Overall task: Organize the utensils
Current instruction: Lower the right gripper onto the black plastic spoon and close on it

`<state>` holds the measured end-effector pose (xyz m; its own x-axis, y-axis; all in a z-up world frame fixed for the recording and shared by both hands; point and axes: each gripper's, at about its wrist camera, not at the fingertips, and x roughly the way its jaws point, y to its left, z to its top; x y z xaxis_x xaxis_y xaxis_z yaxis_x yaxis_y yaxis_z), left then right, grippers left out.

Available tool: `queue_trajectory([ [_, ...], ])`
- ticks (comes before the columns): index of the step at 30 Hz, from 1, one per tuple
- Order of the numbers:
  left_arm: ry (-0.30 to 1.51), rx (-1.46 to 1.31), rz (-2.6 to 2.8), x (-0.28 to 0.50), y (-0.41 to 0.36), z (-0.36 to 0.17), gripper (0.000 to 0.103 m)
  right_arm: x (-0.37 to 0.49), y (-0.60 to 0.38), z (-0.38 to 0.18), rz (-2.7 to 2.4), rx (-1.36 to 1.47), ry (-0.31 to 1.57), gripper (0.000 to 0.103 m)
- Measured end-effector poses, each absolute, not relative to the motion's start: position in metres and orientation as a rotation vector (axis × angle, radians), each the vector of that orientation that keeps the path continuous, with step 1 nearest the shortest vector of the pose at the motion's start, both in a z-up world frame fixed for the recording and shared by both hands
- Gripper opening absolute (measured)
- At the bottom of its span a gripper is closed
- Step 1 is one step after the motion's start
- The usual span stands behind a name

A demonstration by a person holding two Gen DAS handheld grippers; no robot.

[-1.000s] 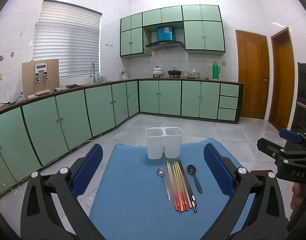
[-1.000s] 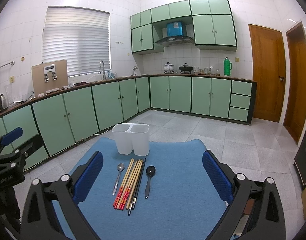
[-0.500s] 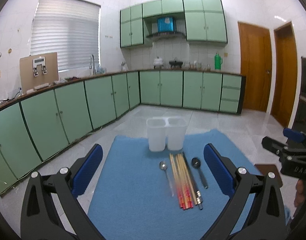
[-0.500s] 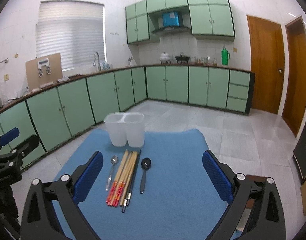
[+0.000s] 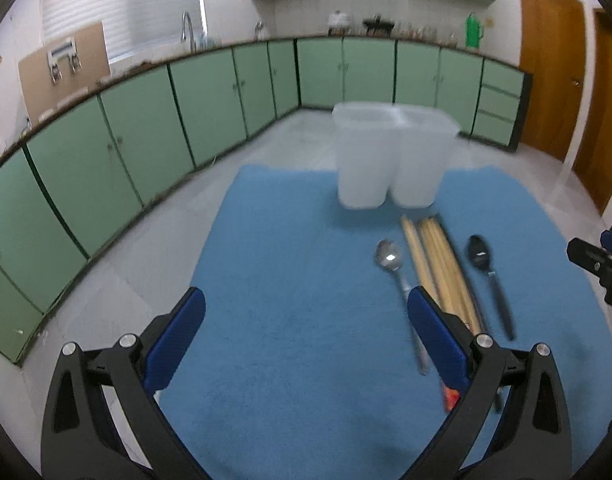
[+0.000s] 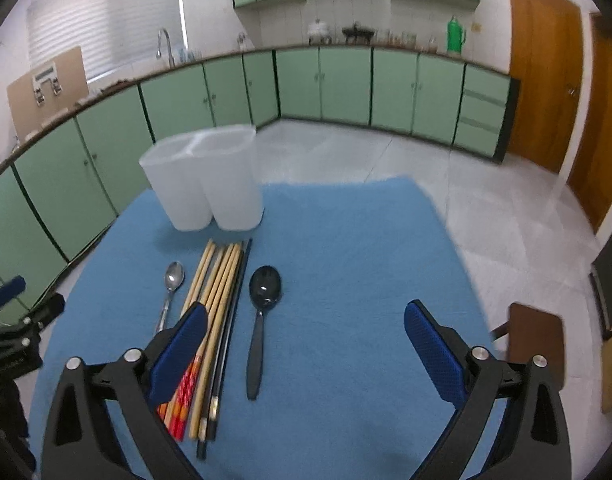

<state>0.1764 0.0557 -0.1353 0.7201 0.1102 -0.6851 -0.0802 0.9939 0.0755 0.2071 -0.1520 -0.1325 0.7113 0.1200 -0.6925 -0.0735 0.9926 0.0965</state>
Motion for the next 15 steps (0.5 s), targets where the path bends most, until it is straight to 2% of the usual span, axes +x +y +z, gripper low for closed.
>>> queue_trajectory([
  [9,0.832,0.016,0.116,0.211,0.068,-0.171,0.098,0.264,-0.128,-0.184,0.118,0.055,0.913,0.081],
  [15,0.841,0.019,0.104,0.223,0.064,-0.179,0.098,0.281,-0.122,-0.202,0.101,0.079,0.962,0.068],
])
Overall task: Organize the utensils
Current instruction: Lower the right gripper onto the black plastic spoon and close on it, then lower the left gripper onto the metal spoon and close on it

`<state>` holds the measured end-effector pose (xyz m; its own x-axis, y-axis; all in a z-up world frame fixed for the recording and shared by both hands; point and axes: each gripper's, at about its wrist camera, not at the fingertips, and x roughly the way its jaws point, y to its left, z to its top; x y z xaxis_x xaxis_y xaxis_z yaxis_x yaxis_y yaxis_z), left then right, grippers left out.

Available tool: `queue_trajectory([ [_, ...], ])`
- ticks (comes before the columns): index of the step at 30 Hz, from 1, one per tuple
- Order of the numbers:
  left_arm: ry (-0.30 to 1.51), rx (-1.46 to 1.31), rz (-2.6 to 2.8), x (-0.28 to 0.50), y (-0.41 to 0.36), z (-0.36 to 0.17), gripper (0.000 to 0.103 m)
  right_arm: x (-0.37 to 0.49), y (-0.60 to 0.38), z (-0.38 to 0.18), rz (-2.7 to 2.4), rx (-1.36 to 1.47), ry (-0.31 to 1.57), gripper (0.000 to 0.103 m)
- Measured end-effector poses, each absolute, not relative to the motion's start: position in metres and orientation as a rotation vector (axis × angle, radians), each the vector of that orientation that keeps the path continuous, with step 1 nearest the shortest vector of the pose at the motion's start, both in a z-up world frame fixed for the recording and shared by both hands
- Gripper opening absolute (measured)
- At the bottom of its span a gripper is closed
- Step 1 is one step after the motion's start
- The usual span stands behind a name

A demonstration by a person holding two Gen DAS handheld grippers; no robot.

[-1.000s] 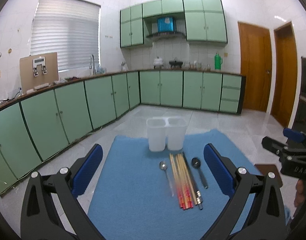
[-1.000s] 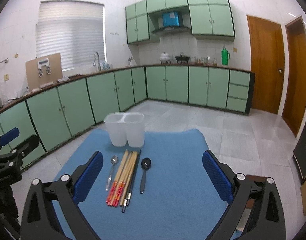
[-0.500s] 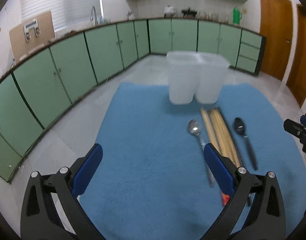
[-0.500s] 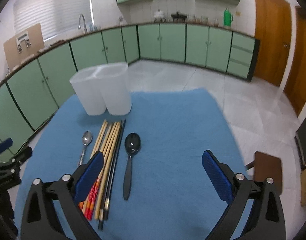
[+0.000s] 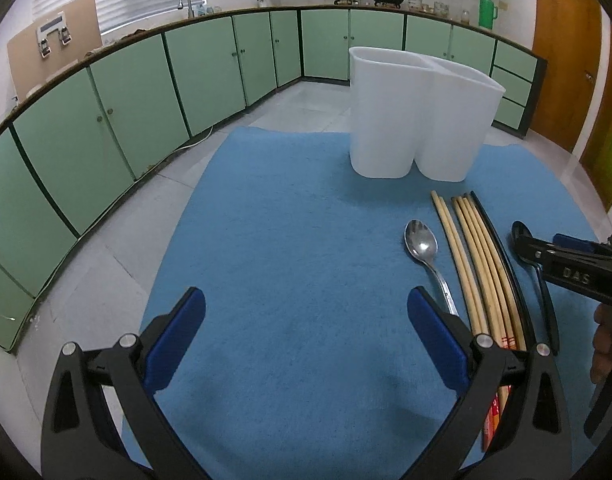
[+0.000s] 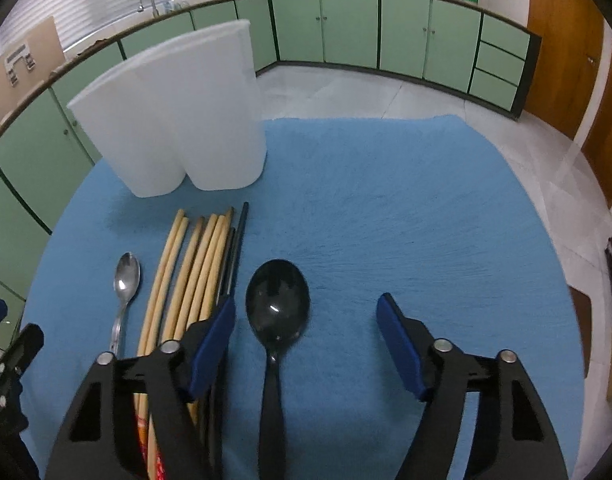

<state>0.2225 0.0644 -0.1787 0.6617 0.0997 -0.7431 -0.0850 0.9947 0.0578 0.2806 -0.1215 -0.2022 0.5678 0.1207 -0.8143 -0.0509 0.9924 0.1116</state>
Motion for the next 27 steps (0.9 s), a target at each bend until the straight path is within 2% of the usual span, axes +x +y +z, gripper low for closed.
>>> queue_trajectory([
  [3,0.842,0.014,0.095,0.227,0.063,-0.179,0.098,0.282,-0.12,-0.205,0.103,0.087,0.974,0.063],
  [6,0.846,0.009,0.079,0.232,0.058,-0.179,0.098,0.281,-0.118,-0.205,0.094,0.067,0.962,0.053],
  [8,0.848,0.01,0.065,0.236,0.054,-0.18,0.098,0.284,-0.118,-0.203,0.094,0.062,0.961,0.035],
  [27,0.897,0.033,0.037,0.306,0.004,-0.201,0.098,0.282,-0.131,-0.205,0.133,0.099,0.949,0.034],
])
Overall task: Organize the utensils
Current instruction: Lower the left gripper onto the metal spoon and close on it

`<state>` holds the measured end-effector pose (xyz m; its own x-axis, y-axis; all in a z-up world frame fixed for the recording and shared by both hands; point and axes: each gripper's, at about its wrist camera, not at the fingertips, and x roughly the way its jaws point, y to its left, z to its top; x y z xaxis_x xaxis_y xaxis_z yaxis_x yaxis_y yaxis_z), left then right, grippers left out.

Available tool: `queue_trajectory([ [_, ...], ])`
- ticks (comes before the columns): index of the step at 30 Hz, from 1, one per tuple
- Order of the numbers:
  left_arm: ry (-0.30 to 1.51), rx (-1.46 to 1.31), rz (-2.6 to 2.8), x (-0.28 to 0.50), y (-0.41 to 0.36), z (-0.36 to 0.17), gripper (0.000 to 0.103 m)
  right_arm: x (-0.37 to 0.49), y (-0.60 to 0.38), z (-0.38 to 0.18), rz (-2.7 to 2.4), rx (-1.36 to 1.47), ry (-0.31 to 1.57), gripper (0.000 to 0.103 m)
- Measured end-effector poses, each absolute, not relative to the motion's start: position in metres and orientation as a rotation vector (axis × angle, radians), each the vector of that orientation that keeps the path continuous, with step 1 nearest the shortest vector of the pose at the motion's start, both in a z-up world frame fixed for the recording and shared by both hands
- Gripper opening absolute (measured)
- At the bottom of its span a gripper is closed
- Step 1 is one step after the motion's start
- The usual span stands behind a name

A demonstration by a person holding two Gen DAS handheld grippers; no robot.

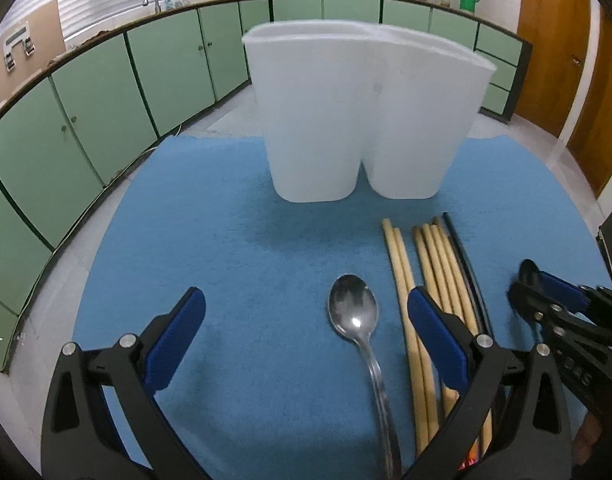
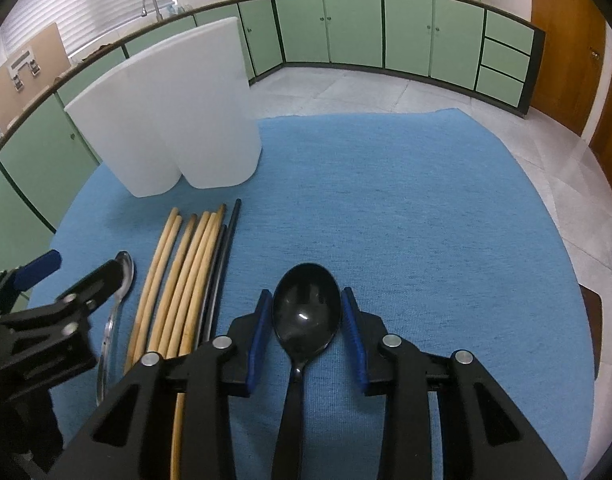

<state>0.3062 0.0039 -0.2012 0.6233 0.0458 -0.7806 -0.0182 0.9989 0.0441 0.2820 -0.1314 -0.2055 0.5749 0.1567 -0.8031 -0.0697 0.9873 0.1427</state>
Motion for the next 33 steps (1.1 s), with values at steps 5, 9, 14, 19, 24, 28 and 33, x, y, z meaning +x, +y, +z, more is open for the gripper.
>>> queue_trajectory([
  [5,0.944,0.034,0.06,0.323,0.006,-0.215,0.098,0.279,-0.136,-0.207,0.148,0.101,0.943,0.034],
  [9,0.96,-0.004,0.054,0.329,0.013,-0.222,0.099,0.277,-0.138,-0.208,0.161,0.09,0.939,0.034],
  [14,0.964,-0.016,0.058,0.331,0.011,-0.222,0.097,0.277,-0.132,-0.206,0.161,0.065,0.948,0.035],
  [19,0.964,-0.022,0.032,0.327,0.01,-0.22,0.077,0.284,-0.132,-0.202,0.182,0.056,0.986,0.038],
  [24,0.95,-0.045,-0.009,0.325,-0.001,-0.216,0.047,0.295,-0.133,-0.2,0.189,0.032,1.027,0.035],
  [28,0.947,-0.072,-0.032,0.329,-0.003,-0.212,0.027,0.295,-0.138,-0.199,0.198,0.068,1.021,0.034],
  [33,0.893,-0.114,-0.082,0.314,0.0,-0.206,0.027,0.283,-0.148,-0.192,0.209,0.11,0.939,0.034],
])
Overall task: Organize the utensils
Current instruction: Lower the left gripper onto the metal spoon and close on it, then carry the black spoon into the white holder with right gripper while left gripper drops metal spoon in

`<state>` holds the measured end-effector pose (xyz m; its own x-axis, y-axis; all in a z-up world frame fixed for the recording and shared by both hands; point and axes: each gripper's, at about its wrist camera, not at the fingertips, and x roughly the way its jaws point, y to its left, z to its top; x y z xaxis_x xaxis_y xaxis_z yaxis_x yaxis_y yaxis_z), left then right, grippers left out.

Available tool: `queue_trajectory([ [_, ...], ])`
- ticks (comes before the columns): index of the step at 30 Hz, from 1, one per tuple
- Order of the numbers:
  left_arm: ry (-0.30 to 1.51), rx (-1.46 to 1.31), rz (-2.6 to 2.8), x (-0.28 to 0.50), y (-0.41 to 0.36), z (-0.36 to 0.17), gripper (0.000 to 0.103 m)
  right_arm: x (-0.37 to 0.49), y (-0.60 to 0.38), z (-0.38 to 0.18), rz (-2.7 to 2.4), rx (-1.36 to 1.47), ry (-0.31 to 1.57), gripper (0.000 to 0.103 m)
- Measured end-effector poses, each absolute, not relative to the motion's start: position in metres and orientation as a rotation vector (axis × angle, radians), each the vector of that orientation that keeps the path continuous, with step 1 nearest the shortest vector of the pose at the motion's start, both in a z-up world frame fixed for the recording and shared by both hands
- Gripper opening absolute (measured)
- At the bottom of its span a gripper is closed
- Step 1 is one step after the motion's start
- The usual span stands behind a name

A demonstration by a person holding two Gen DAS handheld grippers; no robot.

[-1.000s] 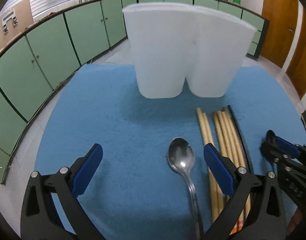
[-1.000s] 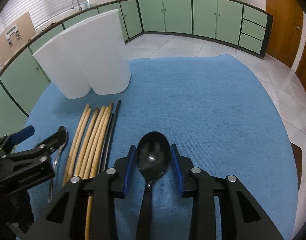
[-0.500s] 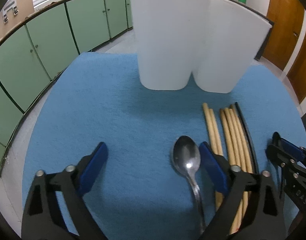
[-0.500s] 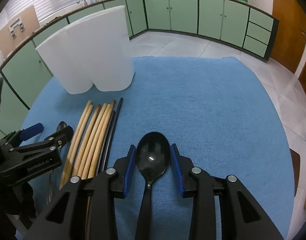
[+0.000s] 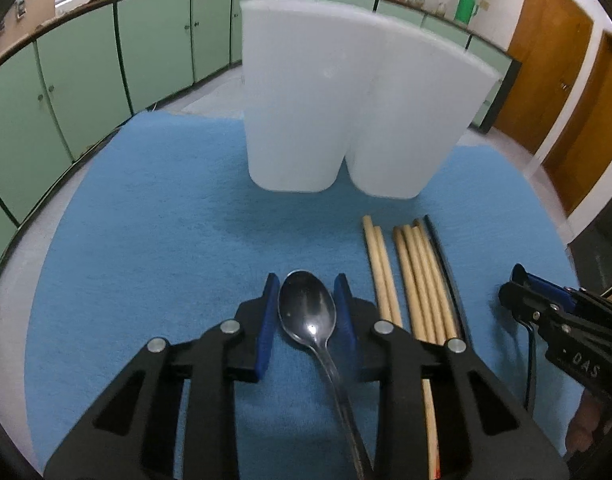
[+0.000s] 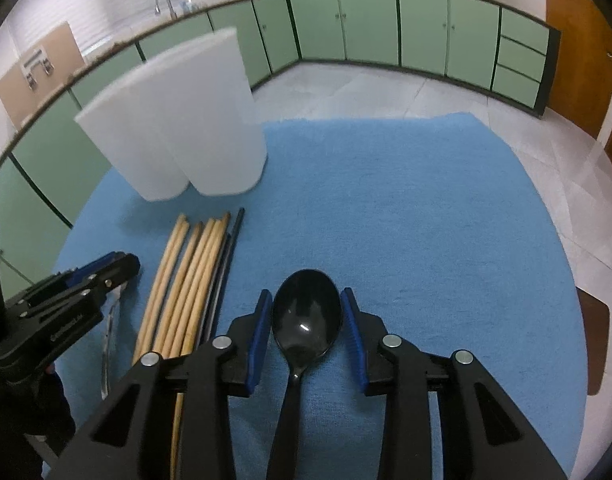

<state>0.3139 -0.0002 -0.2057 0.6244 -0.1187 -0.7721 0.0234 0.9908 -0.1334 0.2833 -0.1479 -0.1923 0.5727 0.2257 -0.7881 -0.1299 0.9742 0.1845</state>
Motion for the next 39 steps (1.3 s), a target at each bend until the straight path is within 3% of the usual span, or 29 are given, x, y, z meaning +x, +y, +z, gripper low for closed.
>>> queue_trajectory([
  [12,0.518,-0.067,-0.115,0.249,0.007,-0.16,0.026,0.266,-0.15,-0.147,0.258,0.115,0.658,0.034],
  [29,0.264,-0.063,-0.133,0.23,0.01,-0.079,0.026,0.297,-0.144,-0.075,0.336,0.171,0.38,0.034],
  [39,0.114,-0.15,-0.18,0.27,0.011,-0.013,0.026,0.354,-0.133,-0.041,0.328,0.224,0.267,0.034],
])
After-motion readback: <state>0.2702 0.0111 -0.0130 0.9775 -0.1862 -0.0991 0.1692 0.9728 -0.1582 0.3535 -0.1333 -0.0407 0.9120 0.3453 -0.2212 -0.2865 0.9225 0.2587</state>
